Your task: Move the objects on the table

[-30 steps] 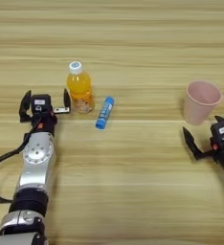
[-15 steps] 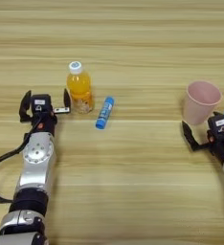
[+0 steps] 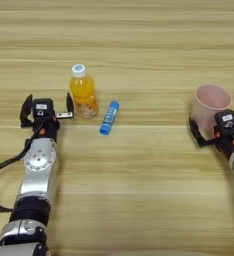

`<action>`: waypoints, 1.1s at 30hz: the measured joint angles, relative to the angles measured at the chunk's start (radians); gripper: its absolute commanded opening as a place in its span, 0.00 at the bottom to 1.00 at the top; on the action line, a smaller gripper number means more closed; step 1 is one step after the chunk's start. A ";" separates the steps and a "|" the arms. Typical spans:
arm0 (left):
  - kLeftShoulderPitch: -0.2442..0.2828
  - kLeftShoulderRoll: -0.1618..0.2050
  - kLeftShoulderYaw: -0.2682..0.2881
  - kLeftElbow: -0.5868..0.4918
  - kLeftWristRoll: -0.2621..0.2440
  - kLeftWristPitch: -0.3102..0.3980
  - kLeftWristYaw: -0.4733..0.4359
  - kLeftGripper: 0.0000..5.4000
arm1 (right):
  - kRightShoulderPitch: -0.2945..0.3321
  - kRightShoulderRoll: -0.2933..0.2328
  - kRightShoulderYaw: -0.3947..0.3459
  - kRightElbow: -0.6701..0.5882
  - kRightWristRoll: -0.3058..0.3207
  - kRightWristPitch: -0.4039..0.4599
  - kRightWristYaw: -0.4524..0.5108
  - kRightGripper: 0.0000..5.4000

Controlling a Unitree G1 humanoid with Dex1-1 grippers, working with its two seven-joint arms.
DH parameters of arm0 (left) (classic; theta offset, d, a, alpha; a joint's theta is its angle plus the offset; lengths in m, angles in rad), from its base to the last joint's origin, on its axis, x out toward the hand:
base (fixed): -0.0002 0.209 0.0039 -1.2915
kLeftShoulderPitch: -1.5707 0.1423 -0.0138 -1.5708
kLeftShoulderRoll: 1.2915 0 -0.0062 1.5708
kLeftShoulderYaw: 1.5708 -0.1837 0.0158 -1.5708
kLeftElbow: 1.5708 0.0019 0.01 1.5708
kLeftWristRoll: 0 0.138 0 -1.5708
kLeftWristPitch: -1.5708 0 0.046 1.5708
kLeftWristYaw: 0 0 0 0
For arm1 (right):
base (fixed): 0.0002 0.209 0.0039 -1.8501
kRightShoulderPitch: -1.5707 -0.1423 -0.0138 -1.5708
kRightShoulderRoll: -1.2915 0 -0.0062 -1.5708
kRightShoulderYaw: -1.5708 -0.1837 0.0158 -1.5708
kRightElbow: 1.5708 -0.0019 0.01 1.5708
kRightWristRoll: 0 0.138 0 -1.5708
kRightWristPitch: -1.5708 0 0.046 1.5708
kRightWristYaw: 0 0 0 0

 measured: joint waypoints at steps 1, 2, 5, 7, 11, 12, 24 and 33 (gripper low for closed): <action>0.000 0.000 0.000 0.000 0.000 0.000 0.000 1.00 | -0.011 0.000 0.000 0.018 -0.001 -0.008 -0.001 1.00; 0.000 0.000 0.000 0.000 0.000 0.000 0.001 1.00 | -0.022 0.000 -0.001 0.034 -0.002 -0.012 -0.001 1.00; 0.000 0.000 -0.001 -0.001 0.000 0.000 0.002 1.00 | -0.055 0.000 -0.002 0.081 -0.005 -0.033 -0.001 0.95; 0.000 0.000 -0.001 -0.001 0.001 0.000 0.003 1.00 | -0.062 0.000 -0.002 0.099 -0.006 -0.041 0.001 0.90; 0.000 -0.001 -0.002 -0.002 0.001 0.000 0.004 1.00 | -0.064 0.001 0.001 0.113 -0.004 -0.050 0.012 0.83; 0.000 -0.001 -0.002 -0.002 0.001 0.000 0.004 1.00 | -0.064 0.004 0.005 0.113 -0.001 -0.051 0.027 0.80; 0.000 -0.001 -0.003 -0.003 0.003 0.000 0.012 1.00 | 0.033 0.041 0.072 -0.054 0.006 -0.022 0.084 0.73; 0.000 -0.001 -0.007 -0.003 0.004 0.000 0.013 1.00 | 0.117 0.060 0.137 -0.166 -0.002 0.017 0.093 0.72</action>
